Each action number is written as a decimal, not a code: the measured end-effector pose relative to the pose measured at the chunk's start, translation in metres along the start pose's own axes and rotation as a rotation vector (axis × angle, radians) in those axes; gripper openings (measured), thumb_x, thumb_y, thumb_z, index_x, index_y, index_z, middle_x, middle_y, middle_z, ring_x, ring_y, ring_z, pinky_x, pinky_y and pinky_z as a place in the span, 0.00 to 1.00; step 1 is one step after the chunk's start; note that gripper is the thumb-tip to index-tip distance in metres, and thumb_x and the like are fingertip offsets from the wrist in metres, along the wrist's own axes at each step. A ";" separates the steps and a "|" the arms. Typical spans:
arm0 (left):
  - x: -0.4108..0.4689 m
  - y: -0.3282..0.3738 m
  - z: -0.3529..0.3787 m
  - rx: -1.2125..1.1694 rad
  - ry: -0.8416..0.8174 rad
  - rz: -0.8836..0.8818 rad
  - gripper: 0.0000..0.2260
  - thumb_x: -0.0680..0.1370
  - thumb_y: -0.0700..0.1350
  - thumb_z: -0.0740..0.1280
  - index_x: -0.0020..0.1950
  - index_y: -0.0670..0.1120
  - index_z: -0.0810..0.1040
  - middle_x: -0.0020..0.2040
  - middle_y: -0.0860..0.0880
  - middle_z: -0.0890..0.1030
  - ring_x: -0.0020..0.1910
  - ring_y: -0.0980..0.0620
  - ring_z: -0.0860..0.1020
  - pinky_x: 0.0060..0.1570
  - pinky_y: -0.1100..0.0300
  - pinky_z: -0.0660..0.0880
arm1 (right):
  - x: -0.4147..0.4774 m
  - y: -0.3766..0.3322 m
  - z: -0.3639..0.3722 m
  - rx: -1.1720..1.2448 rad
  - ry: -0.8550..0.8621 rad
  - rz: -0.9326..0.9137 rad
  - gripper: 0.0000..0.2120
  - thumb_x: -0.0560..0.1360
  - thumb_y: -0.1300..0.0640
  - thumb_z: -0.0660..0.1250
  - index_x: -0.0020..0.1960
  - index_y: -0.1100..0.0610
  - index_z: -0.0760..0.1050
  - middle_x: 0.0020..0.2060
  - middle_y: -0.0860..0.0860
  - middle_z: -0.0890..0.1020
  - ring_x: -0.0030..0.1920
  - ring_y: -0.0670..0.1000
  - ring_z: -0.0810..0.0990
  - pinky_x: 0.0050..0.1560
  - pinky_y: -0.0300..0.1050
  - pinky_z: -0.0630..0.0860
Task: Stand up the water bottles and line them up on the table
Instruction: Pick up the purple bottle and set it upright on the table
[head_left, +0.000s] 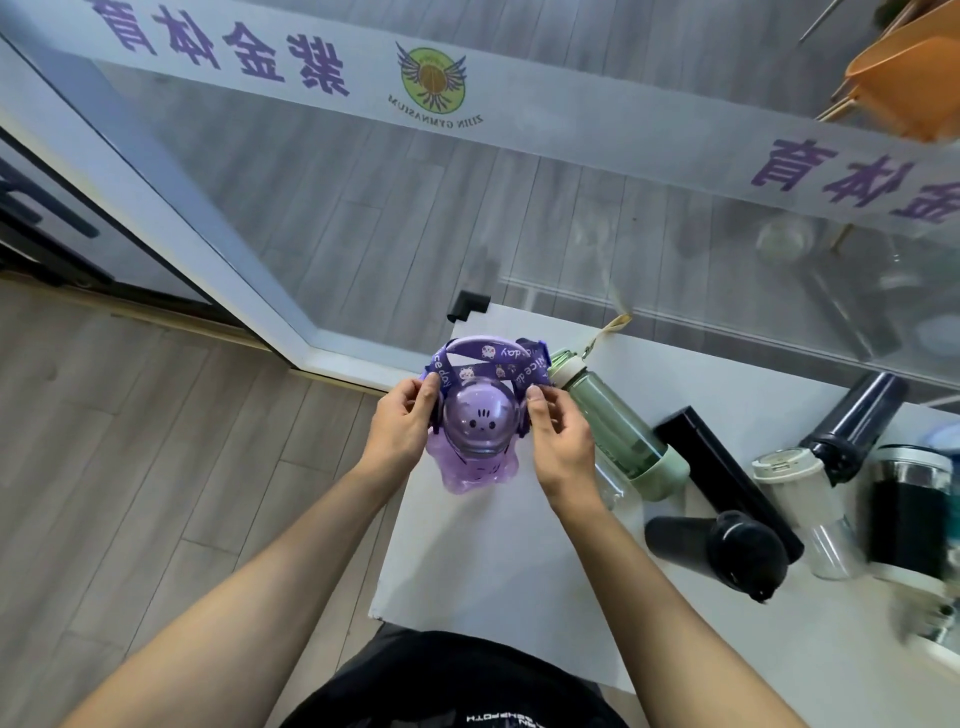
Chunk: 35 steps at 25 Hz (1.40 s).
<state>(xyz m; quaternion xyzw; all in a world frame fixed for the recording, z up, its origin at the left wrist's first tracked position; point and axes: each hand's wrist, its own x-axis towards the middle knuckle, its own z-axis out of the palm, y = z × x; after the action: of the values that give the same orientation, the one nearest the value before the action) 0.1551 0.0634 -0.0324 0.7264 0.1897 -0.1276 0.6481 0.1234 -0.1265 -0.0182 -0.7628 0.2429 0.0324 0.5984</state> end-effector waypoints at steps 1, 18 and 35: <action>0.000 -0.002 -0.001 0.028 0.033 -0.016 0.19 0.75 0.63 0.65 0.38 0.48 0.76 0.33 0.53 0.77 0.33 0.51 0.73 0.41 0.51 0.72 | 0.002 0.000 0.000 -0.032 -0.007 0.002 0.06 0.80 0.44 0.66 0.52 0.45 0.79 0.45 0.44 0.85 0.47 0.45 0.83 0.51 0.41 0.78; -0.029 0.007 -0.012 0.159 -0.149 0.093 0.19 0.77 0.54 0.66 0.68 0.54 0.73 0.58 0.57 0.82 0.59 0.55 0.80 0.62 0.50 0.76 | -0.012 -0.007 0.011 -0.140 -0.208 -0.020 0.17 0.78 0.45 0.69 0.66 0.40 0.73 0.55 0.37 0.83 0.56 0.37 0.81 0.61 0.42 0.77; 0.065 0.071 0.019 0.490 0.094 0.316 0.21 0.79 0.54 0.66 0.69 0.48 0.72 0.63 0.45 0.72 0.59 0.49 0.75 0.63 0.53 0.72 | 0.078 -0.052 0.018 0.010 -0.224 -0.038 0.46 0.66 0.52 0.83 0.77 0.50 0.64 0.63 0.44 0.79 0.56 0.32 0.76 0.49 0.22 0.73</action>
<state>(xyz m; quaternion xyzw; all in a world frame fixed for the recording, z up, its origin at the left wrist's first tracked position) 0.2456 0.0455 0.0011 0.8870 0.0673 -0.0334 0.4557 0.2174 -0.1269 -0.0030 -0.7560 0.1602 0.1046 0.6260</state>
